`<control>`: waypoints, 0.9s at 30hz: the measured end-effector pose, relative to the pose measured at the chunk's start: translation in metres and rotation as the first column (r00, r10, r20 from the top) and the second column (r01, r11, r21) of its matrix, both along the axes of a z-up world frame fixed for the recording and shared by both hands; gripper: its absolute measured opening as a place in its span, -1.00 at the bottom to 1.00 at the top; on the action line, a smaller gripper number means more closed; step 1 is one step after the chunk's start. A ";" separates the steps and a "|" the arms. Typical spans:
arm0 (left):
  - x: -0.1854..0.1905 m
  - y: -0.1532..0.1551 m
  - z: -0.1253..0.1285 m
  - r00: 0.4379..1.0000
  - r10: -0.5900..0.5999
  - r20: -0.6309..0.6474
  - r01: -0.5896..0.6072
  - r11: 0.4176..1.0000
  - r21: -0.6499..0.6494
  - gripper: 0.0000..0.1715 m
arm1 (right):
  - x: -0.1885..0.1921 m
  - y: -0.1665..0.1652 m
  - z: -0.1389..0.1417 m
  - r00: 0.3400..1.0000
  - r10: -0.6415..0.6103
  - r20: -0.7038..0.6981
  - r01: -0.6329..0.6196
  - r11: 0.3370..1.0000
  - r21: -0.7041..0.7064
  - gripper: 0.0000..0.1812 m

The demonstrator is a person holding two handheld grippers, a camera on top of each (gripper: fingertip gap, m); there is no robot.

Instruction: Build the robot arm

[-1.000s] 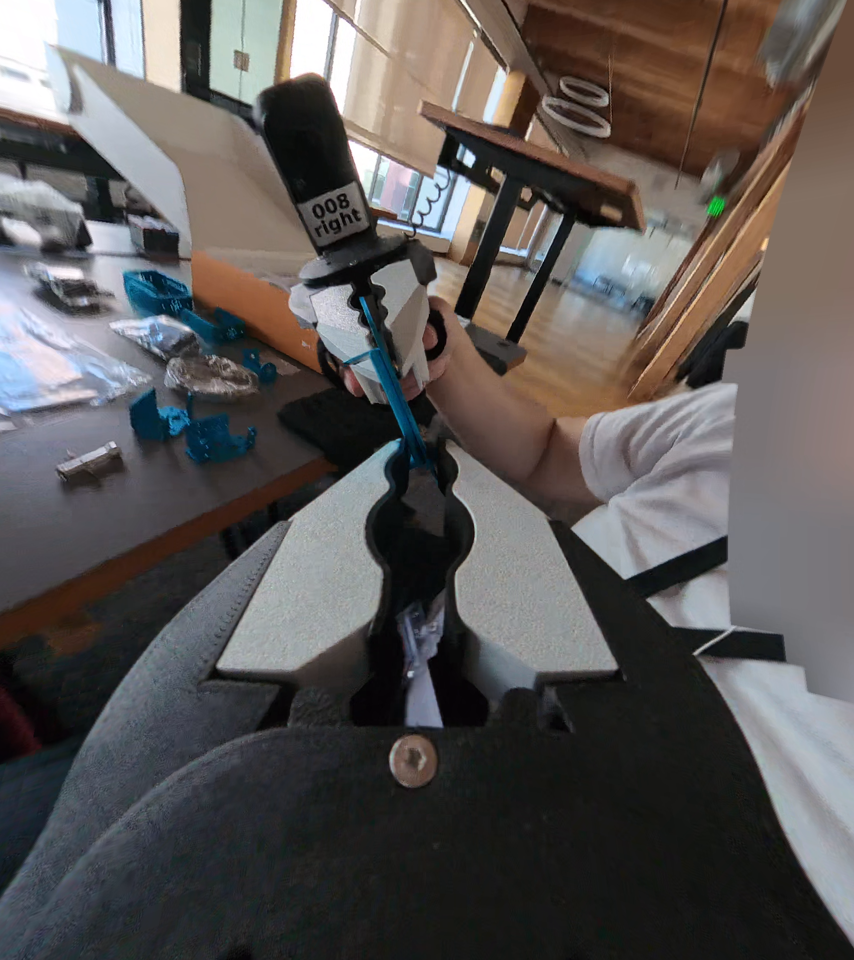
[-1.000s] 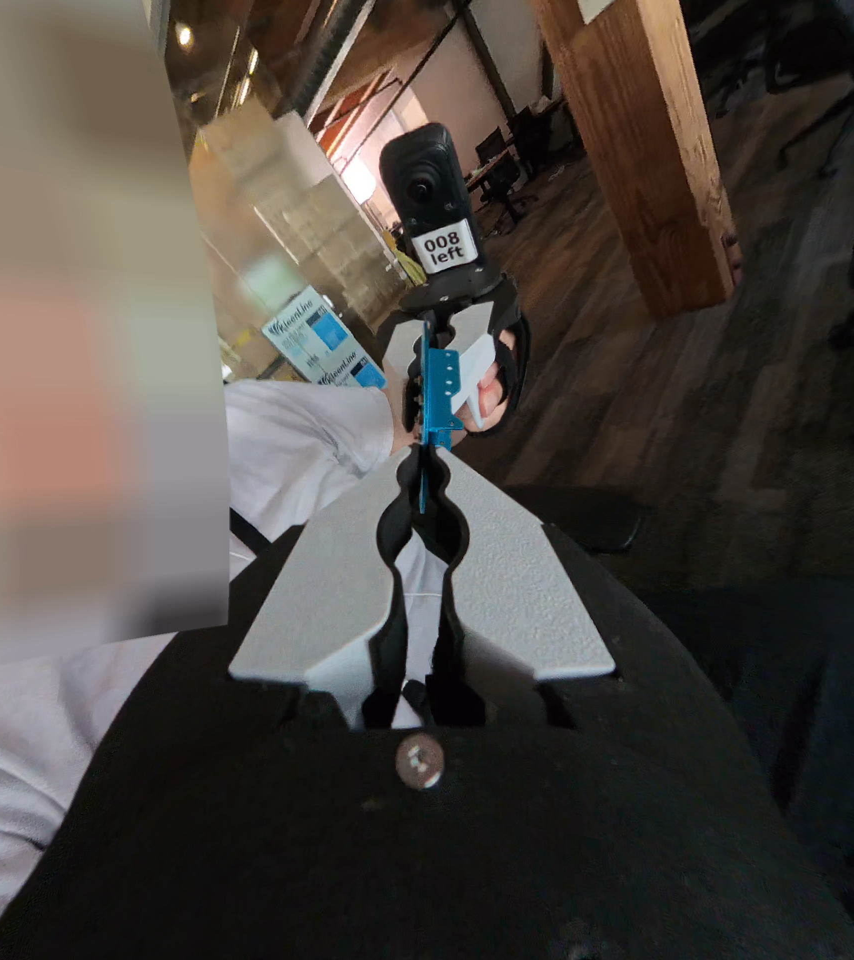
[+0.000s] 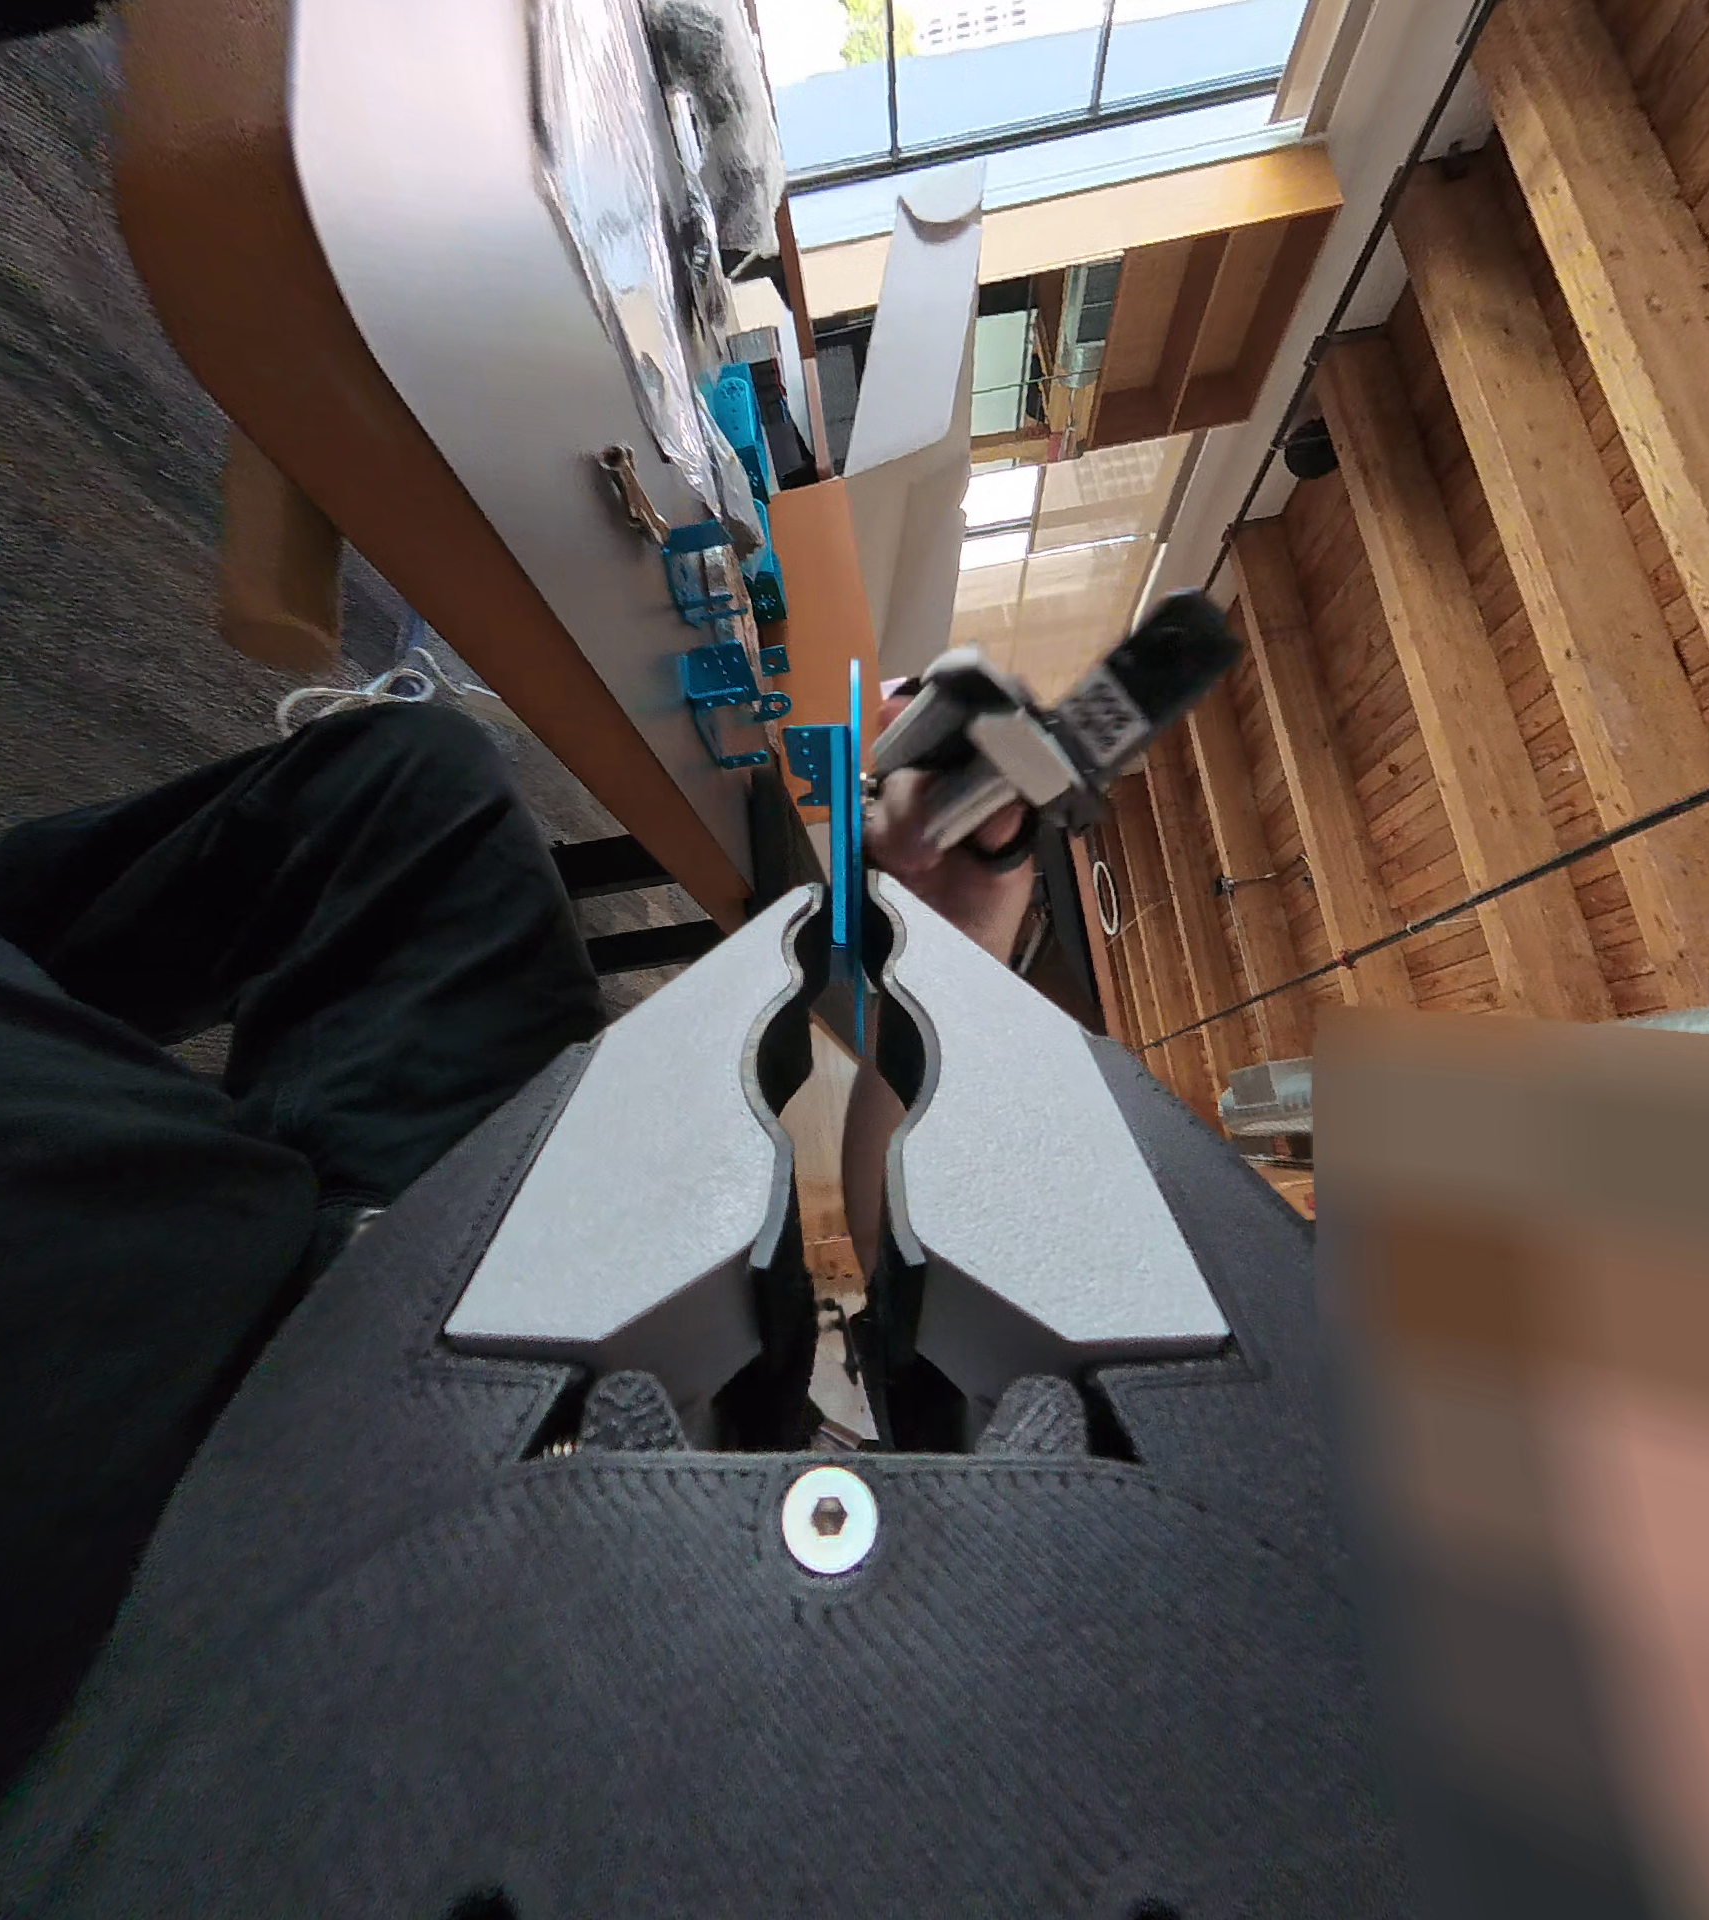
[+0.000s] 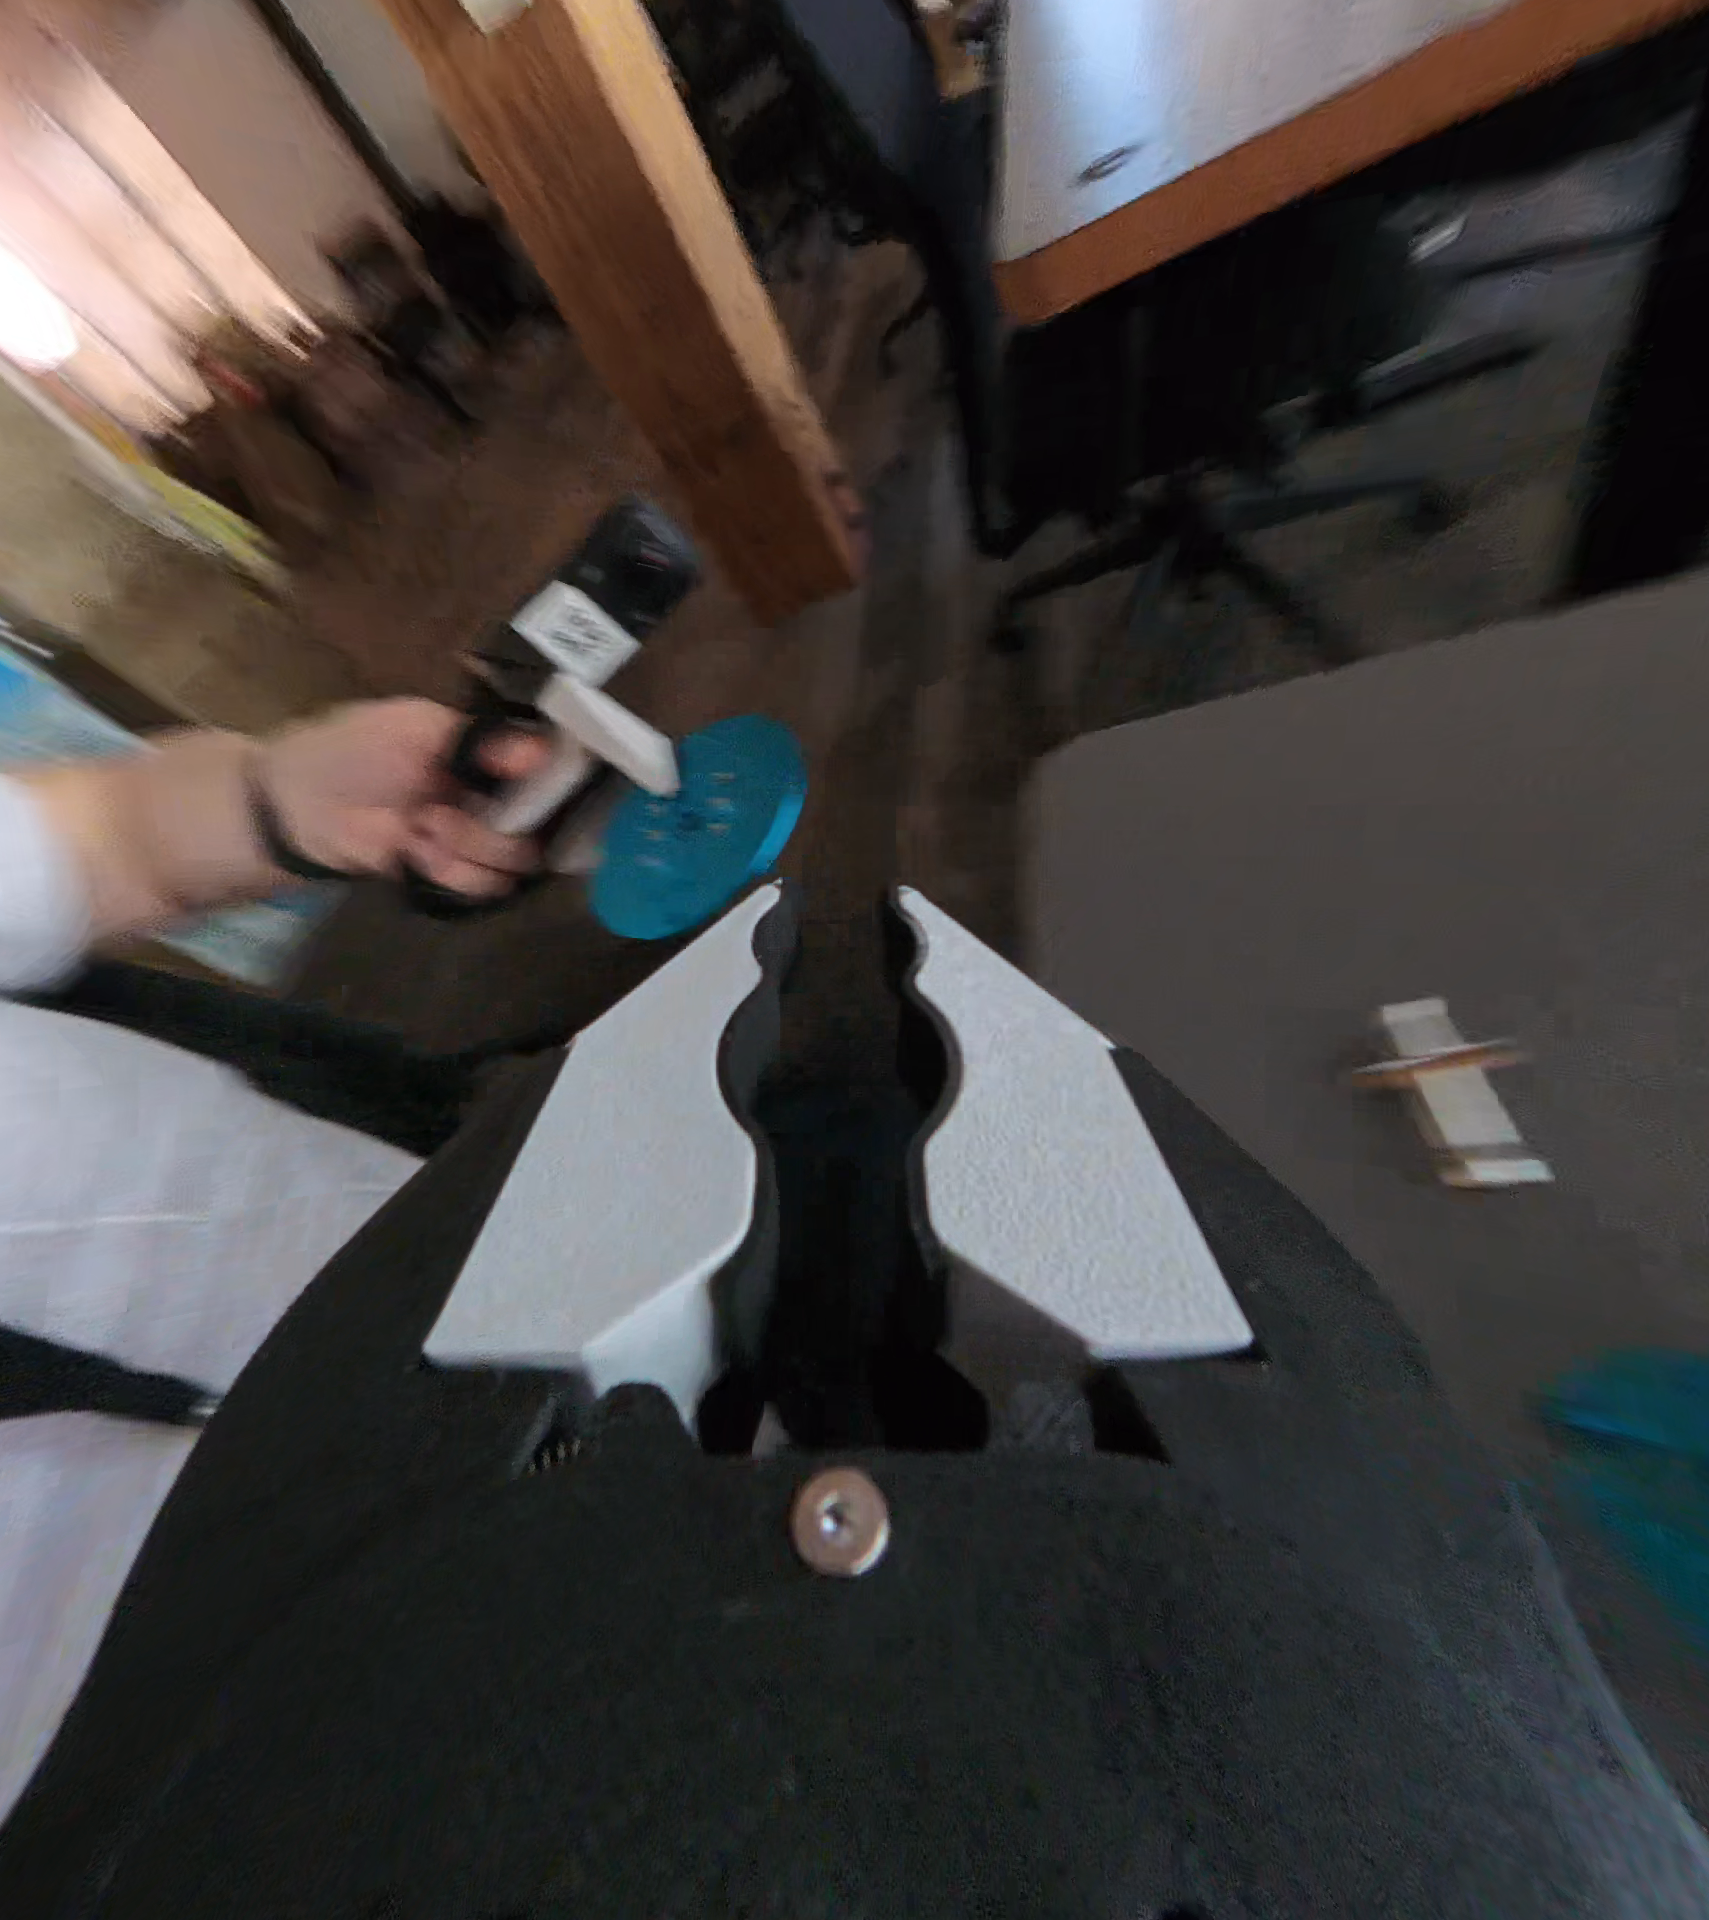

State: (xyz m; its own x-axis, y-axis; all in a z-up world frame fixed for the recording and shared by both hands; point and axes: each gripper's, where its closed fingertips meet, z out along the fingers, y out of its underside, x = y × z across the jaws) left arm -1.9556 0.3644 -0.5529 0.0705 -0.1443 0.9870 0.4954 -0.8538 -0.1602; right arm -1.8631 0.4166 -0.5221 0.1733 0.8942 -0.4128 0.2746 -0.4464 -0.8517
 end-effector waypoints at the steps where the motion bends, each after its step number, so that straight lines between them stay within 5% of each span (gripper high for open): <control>1: -0.002 0.003 -0.003 1.000 0.006 -0.020 -0.006 1.000 -0.004 -0.97 | 0.010 0.023 0.003 0.994 -0.047 0.104 0.028 0.985 0.173 -0.83; 3: -0.004 0.008 -0.008 0.999 0.003 -0.041 -0.003 1.000 -0.012 -0.97 | 0.027 0.066 -0.002 0.946 -0.105 0.306 -0.006 0.940 0.342 -0.79; 6: -0.002 0.013 -0.012 0.998 -0.011 -0.057 0.010 1.000 -0.022 -0.97 | 0.030 0.078 -0.026 0.858 0.112 0.502 -0.215 0.965 0.152 -0.77; 9: -0.001 0.012 -0.011 0.998 -0.026 -0.056 0.025 1.000 -0.017 -0.97 | 0.039 0.093 -0.053 0.731 0.181 0.658 -0.354 0.925 0.139 -0.79; 14: -0.001 0.012 -0.010 0.996 -0.053 -0.066 0.053 0.999 -0.012 -0.97 | 0.035 0.097 -0.069 0.682 0.406 0.608 -0.394 0.905 -0.163 -0.78; 19: 0.003 0.005 -0.005 0.993 -0.091 -0.079 0.092 0.996 0.009 -0.97 | 0.045 0.108 -0.096 0.548 0.454 0.703 -0.479 0.859 -0.182 -0.67; 23: 0.006 0.000 -0.003 0.992 -0.110 -0.065 0.111 0.994 0.013 -0.97 | 0.040 0.104 -0.100 0.566 0.483 0.668 -0.497 0.846 -0.191 -0.68; 27: 0.008 -0.004 -0.001 0.990 -0.129 -0.049 0.129 0.992 0.013 -0.97 | 0.042 0.099 -0.102 0.575 0.402 0.712 -0.548 0.836 -0.029 -0.69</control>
